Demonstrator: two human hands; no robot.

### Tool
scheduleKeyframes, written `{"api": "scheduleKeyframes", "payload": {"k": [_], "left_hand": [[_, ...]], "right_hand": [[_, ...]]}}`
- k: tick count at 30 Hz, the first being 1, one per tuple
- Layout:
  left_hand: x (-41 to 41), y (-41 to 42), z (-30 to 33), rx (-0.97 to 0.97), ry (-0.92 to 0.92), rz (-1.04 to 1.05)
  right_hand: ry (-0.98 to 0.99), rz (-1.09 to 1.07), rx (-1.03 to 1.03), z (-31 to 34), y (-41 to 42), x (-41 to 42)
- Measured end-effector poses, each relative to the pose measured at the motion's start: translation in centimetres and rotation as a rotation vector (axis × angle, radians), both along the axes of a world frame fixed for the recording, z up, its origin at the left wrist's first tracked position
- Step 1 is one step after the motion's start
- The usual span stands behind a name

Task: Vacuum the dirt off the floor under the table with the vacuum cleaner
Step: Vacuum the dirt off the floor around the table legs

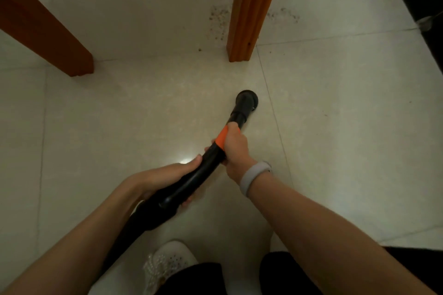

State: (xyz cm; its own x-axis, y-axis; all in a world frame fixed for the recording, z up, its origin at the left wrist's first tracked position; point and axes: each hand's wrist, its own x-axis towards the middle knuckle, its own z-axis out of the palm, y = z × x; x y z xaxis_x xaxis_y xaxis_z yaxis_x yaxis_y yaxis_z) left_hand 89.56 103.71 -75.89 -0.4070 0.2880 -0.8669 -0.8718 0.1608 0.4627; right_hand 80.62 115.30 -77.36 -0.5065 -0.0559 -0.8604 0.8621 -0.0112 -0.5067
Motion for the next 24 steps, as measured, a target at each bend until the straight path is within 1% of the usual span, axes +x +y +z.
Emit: {"api": "scheduleKeyframes", "payload": {"k": [5,7,9,12,13,15,17,20,23,24], "left_hand": [[1.9,0.7,0.7,0.062,-0.083,-0.141],[2.8,-0.2,0.6,0.054,-0.103,-0.16],[3.8,-1.5,0.2,0.005,-0.096,-0.104],[4.5,-2.9,-0.6,-0.146,-0.009,0.064],[4.5,-3.1,-0.8,-0.182,0.018,0.101],[4.0,-3.3,-0.8,-0.193,0.042,0.132],[3.3,-3.2,-0.4,-0.165,0.028,0.084],[3.6,-2.5,0.0,-0.065,-0.057,-0.069],[5.7,-3.1,-0.3,0.063,-0.119,-0.195],[6.3,-3.7,-0.5,0.08,-0.127,-0.212]], "right_hand": [[-0.068,-0.139,0.028,-0.3,2.3,4.7],[-0.083,-0.138,0.043,-0.3,1.6,5.7],[-0.045,-0.052,0.062,-0.8,-0.4,5.7],[0.035,0.104,0.052,-0.8,-4.2,4.2],[0.046,0.137,0.028,-0.6,-5.1,3.6],[0.035,0.153,-0.01,-0.3,-5.9,2.7],[0.024,0.102,0.012,-0.3,-5.2,2.8],[-0.043,-0.028,0.067,-0.7,-2.5,4.9],[-0.155,-0.123,0.016,-0.7,-1.0,8.1],[-0.161,-0.129,0.003,-0.8,-1.3,9.0]]}}
